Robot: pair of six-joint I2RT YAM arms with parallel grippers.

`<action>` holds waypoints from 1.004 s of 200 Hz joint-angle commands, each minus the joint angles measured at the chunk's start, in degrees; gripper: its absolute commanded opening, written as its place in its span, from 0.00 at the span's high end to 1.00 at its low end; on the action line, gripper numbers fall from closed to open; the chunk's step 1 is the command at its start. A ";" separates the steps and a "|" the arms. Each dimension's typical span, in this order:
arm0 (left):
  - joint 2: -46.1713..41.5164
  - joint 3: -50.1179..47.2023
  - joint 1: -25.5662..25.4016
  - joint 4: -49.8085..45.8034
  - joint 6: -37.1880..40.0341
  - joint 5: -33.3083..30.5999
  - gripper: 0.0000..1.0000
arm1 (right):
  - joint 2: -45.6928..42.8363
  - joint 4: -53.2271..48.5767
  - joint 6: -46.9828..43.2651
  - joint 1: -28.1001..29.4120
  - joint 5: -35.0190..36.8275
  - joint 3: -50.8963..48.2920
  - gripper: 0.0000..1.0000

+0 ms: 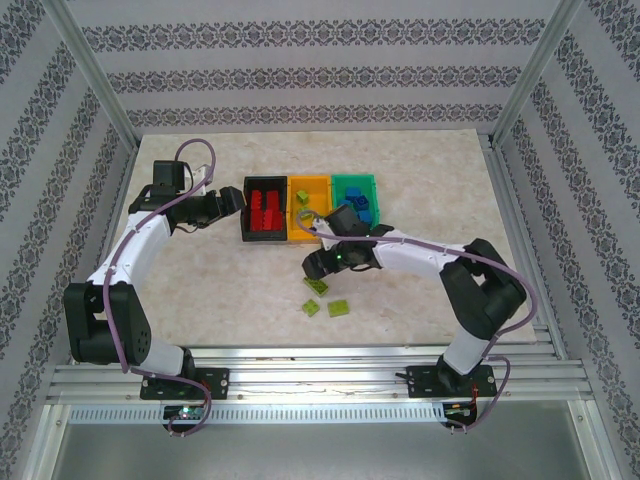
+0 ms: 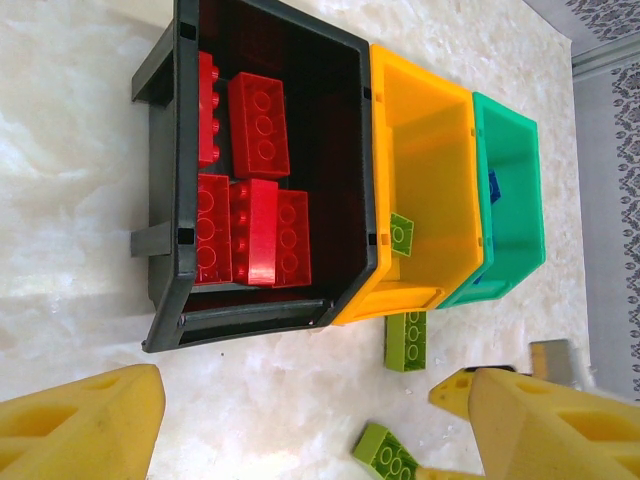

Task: Sort the legos into containers by color
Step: Rotate the lego at the center of the table, then pick up the lego from the center of the table.

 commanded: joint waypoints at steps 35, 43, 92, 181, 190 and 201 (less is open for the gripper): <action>-0.18 0.62 -0.26 0.66 0.60 0.85 0.20 | -0.88 -4.83 3.40 -1.57 14.74 0.82 0.31; -0.25 0.52 -0.26 0.67 0.58 0.90 0.20 | 0.33 -4.06 4.56 -1.46 14.44 1.28 0.31; -0.17 0.54 -0.24 0.66 0.56 0.84 0.20 | 8.61 -2.52 9.23 1.16 17.27 7.32 0.33; -0.26 0.77 -0.26 0.40 0.82 1.38 0.20 | 13.88 -1.69 11.98 2.27 21.46 7.68 0.61; -0.28 0.77 -0.26 0.40 0.86 1.37 0.20 | 12.89 -1.68 11.59 2.41 21.91 6.59 0.68; -0.33 0.72 -0.26 0.45 0.85 1.30 0.20 | 11.48 -2.17 11.27 2.74 22.08 5.00 0.74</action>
